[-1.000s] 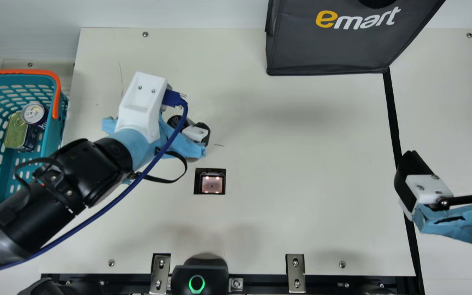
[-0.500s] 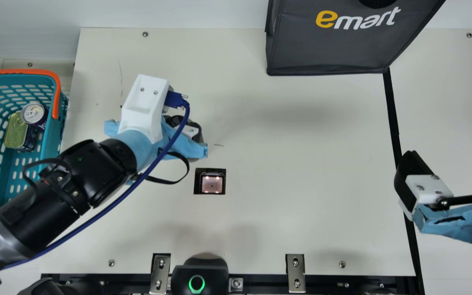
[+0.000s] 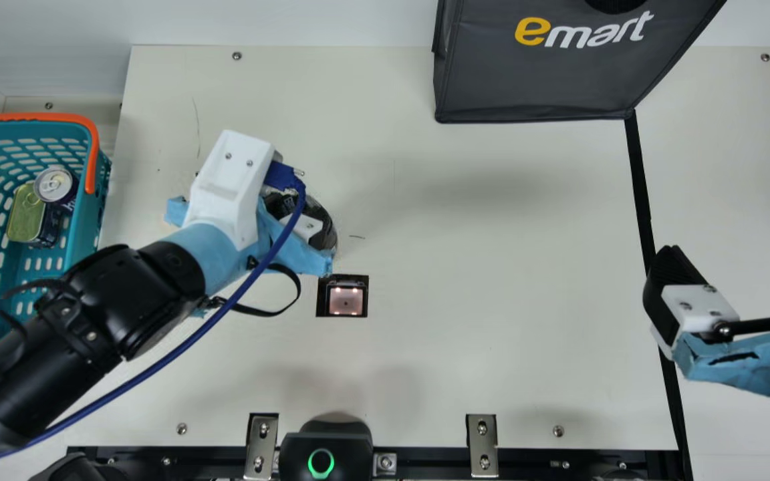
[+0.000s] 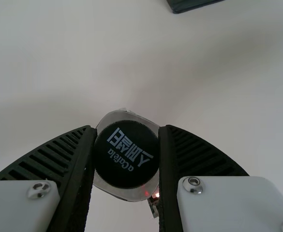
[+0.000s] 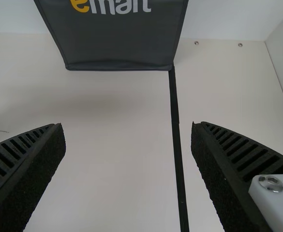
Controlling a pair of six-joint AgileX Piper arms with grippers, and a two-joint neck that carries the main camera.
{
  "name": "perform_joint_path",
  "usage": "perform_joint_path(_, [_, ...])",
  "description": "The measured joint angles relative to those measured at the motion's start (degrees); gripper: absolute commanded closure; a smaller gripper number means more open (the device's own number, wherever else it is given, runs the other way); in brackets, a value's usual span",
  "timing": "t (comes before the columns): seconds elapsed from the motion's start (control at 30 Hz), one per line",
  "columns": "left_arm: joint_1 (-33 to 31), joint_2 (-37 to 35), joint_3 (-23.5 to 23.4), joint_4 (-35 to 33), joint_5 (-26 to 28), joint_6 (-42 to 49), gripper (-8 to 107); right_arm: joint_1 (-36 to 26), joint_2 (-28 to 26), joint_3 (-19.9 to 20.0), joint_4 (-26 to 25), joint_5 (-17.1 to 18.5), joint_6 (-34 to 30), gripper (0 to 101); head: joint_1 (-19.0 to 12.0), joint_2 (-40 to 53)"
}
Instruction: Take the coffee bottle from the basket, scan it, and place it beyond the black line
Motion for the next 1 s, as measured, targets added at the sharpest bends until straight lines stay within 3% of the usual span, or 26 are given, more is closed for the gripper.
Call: perform_joint_path(1.0, [-6.1,-13.5,6.6,-15.8,3.7,22.8,89,0.0,0.0,0.0,0.0,0.0,0.0,10,-0.1,0.0])
